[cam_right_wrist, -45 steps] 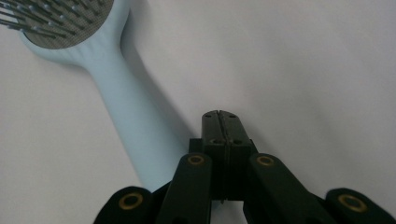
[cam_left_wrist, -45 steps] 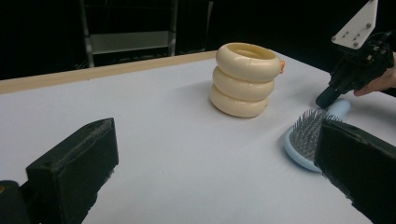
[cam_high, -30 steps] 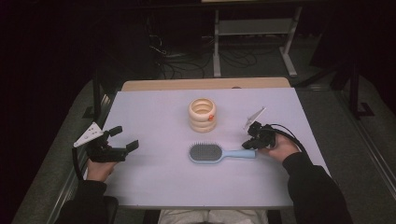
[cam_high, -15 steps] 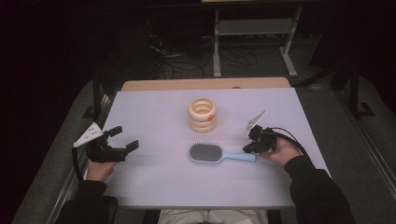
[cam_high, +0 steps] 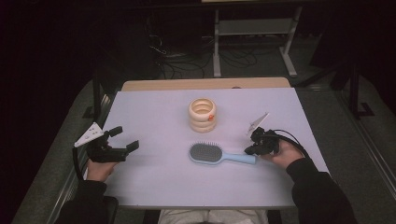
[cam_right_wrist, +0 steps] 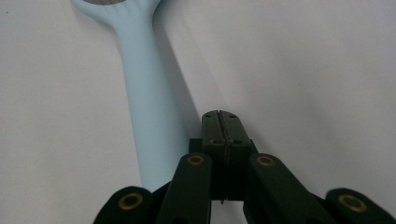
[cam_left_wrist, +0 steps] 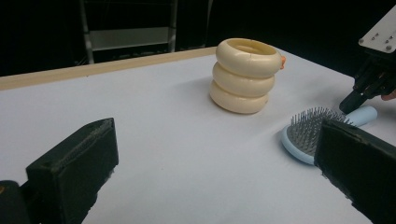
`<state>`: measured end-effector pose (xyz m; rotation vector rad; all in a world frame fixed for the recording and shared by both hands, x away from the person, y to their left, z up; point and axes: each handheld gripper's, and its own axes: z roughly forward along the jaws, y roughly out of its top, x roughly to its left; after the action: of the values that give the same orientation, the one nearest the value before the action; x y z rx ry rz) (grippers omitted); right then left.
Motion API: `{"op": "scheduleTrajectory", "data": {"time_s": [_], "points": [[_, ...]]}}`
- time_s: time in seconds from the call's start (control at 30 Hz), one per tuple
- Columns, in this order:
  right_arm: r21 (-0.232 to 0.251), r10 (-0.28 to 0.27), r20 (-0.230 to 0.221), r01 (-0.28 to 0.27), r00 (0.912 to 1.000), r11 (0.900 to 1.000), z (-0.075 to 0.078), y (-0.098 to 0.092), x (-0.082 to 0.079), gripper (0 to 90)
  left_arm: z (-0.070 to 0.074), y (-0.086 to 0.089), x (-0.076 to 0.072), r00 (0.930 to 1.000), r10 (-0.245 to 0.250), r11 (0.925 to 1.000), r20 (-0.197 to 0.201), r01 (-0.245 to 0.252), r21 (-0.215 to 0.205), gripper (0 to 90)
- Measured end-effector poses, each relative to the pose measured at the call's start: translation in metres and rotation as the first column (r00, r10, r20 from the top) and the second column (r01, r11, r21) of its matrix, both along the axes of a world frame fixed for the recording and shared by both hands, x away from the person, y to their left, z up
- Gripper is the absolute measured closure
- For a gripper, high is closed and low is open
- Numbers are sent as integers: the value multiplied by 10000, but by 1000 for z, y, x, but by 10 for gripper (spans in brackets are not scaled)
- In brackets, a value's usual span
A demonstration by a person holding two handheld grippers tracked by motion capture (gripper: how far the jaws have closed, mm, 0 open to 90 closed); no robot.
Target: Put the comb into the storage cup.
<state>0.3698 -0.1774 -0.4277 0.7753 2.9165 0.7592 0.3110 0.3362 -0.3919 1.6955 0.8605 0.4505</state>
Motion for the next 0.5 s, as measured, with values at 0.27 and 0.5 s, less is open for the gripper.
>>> {"op": "scheduleTrajectory", "data": {"time_s": [0.27,0.5], "points": [[-48,-33,-7,33,10000,10000,-1,-2,-4,886,0,0,0,10000,-34,10000,-6,34,13,0],[-71,16,26,-15,10000,10000,-1,-2,-9,886,0,0,0,10000,-60,10000,-20,60,35,0]]}}
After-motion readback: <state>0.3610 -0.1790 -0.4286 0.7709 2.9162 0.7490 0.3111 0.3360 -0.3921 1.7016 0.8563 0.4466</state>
